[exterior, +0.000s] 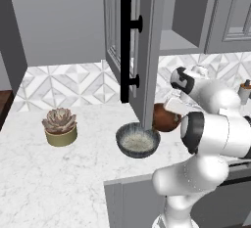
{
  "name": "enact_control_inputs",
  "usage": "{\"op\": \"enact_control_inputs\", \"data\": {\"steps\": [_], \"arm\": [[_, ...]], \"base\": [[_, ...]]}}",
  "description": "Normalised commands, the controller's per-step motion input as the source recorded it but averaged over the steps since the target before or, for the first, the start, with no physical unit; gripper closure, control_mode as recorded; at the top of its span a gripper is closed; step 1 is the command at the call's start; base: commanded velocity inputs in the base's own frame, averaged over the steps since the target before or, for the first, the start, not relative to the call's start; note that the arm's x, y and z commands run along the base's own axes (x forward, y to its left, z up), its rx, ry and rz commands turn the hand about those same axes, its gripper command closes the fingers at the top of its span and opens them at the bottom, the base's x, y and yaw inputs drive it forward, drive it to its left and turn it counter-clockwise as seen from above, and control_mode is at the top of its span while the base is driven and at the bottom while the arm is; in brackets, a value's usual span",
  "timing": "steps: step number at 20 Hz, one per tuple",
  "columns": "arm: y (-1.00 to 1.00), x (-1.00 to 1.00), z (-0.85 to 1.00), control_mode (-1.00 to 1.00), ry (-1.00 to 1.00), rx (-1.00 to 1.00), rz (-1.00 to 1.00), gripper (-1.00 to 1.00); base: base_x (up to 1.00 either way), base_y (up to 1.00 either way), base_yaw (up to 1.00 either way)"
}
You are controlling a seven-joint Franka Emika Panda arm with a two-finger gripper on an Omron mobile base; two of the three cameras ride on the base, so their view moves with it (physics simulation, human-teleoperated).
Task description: Pick up the bowls on the counter and stack them on top of one another in the open cabinet. Place the smaller bowl on top of the larger bowl.
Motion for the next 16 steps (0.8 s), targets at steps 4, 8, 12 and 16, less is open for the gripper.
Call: {"op": "enact_control_inputs", "data": {"steps": [4, 8, 12, 16], "arm": [[0.71, -0.15, 0.27, -1.0, 0.06, 0.0, 0.0, 1.0], [0.57, -0.03, 0.02, -1.0, 0.13, -0.03, 0.0, 1.0], [0.7, 0.07, -0.04, -1.0, 0.21, -0.19, 0.0, 1.0], [0.43, 0.21, -0.03, -1.0, 0.12, -0.17, -0.03, 1.0]], "base": [[0.0, 0.0, 0.0], [0.0, 0.0, 0.0], [0.0, 0.0, 0.0], [0.0, 0.0, 0.0]]}}
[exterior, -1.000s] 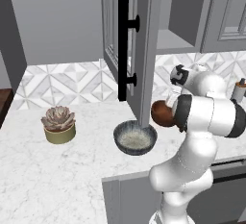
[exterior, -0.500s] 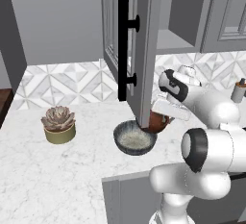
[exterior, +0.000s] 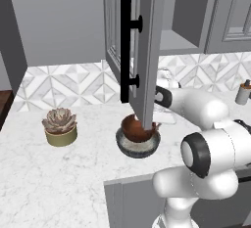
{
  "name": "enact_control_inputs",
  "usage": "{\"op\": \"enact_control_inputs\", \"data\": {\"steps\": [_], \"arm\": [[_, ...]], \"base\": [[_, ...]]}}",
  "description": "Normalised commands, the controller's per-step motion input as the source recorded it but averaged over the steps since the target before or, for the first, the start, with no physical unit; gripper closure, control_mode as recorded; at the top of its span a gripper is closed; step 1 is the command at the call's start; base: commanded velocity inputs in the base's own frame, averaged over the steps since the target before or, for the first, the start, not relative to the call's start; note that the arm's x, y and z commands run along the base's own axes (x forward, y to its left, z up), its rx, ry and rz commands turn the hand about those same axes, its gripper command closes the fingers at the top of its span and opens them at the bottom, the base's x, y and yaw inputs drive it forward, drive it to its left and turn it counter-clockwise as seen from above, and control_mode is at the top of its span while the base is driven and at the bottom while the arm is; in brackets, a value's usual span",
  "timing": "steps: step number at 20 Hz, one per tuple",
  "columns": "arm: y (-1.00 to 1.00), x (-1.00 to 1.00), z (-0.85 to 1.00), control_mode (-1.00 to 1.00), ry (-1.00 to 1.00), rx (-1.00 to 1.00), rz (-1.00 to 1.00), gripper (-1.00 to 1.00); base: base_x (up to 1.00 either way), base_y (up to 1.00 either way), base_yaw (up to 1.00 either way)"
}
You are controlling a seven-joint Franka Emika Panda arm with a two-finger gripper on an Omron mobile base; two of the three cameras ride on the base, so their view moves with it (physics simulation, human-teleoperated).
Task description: Pick up the bowls on the counter and stack them on top of one another in the open cabinet. Place the smaller bowl on top of the larger bowl.
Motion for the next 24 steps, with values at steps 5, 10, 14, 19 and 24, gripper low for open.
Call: {"op": "enact_control_inputs", "data": {"steps": [5, 10, 14, 19, 24], "arm": [[0.1, 0.1, -0.28, -1.0, 0.0, -0.09, 0.0, 1.0], [0.04, 0.09, -0.36, -1.0, 0.0, -0.07, 0.0, 1.0], [0.0, 0.18, -0.19, -1.0, 0.0, -0.03, 0.0, 1.0], [0.0, 0.11, -0.13, -1.0, 0.0, -0.01, 0.0, 1.0], [0.0, -0.14, 0.06, -1.0, -0.04, 0.0, 0.0, -1.0]], "base": [[0.0, 0.0, 0.0], [0.0, 0.0, 0.0], [0.0, 0.0, 0.0], [0.0, 0.0, 0.0], [0.0, 0.0, 0.0]]}}
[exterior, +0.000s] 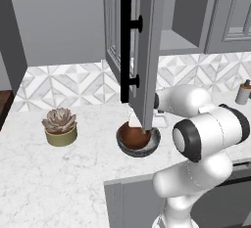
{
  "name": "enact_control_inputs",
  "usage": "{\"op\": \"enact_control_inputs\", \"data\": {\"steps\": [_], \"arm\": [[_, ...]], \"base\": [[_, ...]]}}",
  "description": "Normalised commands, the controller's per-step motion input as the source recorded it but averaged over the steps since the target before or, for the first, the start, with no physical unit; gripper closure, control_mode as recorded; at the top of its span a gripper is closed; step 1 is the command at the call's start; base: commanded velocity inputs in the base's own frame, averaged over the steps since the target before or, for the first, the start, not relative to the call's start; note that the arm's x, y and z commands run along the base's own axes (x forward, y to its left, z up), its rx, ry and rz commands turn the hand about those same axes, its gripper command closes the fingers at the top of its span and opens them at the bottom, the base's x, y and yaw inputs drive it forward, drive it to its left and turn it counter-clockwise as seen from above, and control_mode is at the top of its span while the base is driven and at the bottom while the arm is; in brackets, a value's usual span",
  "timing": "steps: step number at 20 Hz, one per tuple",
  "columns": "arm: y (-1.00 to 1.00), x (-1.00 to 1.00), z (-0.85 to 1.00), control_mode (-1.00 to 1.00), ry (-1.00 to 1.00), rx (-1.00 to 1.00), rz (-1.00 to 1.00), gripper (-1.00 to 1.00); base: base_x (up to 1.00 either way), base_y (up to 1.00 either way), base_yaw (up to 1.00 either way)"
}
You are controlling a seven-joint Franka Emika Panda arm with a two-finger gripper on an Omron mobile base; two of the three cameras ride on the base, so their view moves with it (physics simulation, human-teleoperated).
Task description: Pick up the bowls on the counter and stack them on top of one another in the open cabinet. Place the smaller bowl on top of the larger bowl.
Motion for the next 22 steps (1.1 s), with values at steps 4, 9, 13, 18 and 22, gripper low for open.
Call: {"op": "enact_control_inputs", "data": {"steps": [4, 9, 13, 18, 22], "arm": [[0.0, -0.29, 0.43, -1.0, -0.12, 0.0, 0.0, -1.0], [-0.14, -0.29, 0.49, -1.0, -0.11, 0.02, 0.0, -1.0], [-0.38, -0.21, 0.07, -1.0, -0.12, 0.06, 0.0, -1.0], [-0.07, 0.05, -0.11, -1.0, -0.06, 0.0, 0.0, -1.0], [0.0, 0.23, -0.27, -1.0, 0.0, 0.0, 0.0, -1.0]], "base": [[0.0, 0.0, 0.0], [0.0, 0.0, 0.0], [0.0, 0.0, 0.0], [0.0, 0.0, 0.0], [0.0, 0.0, 0.0]]}}
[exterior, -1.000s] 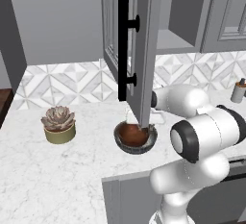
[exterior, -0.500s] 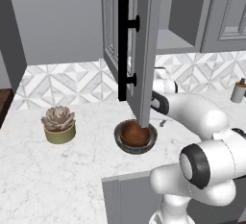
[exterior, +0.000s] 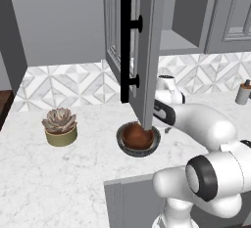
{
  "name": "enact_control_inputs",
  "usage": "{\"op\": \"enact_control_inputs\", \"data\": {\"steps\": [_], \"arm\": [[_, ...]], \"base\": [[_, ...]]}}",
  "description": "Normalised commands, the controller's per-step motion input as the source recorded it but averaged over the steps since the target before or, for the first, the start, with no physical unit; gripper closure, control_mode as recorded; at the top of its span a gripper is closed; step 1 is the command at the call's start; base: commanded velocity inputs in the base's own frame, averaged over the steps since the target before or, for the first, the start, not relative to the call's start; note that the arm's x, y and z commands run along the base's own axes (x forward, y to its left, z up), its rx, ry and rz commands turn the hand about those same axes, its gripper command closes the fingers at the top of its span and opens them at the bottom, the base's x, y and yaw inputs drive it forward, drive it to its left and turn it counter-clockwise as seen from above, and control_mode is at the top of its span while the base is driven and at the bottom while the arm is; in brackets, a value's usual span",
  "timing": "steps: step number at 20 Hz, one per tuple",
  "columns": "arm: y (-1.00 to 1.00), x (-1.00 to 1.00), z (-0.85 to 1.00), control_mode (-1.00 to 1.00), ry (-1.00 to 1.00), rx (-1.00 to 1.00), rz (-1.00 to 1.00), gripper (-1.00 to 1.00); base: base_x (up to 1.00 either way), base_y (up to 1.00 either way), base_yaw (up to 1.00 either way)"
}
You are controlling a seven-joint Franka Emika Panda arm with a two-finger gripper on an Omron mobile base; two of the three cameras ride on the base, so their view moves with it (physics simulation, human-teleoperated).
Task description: Pick up the bowls on the counter and stack them on top of one another in the open cabinet. Place the smaller bowl on top of the larger bowl.
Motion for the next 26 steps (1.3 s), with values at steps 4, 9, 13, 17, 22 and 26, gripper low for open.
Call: {"op": "enact_control_inputs", "data": {"steps": [4, 9, 13, 17, 22, 26], "arm": [[-0.02, 0.24, -0.23, -1.0, 0.05, 0.0, 0.0, -1.0], [0.0, 0.34, -0.14, -1.0, 0.05, 0.0, 0.0, -1.0], [0.0, 0.37, -0.2, -1.0, 0.06, 0.0, 0.0, -1.0], [0.0, 0.22, -0.25, -1.0, 0.09, 0.0, 0.0, -1.0], [0.0, 0.0, -0.32, -1.0, 0.02, 0.0, 0.0, -1.0], [0.0, 0.0, -0.24, -1.0, 0.0, 0.0, 0.0, 1.0]], "base": [[0.0, 0.0, 0.0], [0.0, 0.0, 0.0], [0.0, 0.0, 0.0], [0.0, 0.0, 0.0], [0.0, 0.0, 0.0], [0.0, 0.0, 0.0]]}}
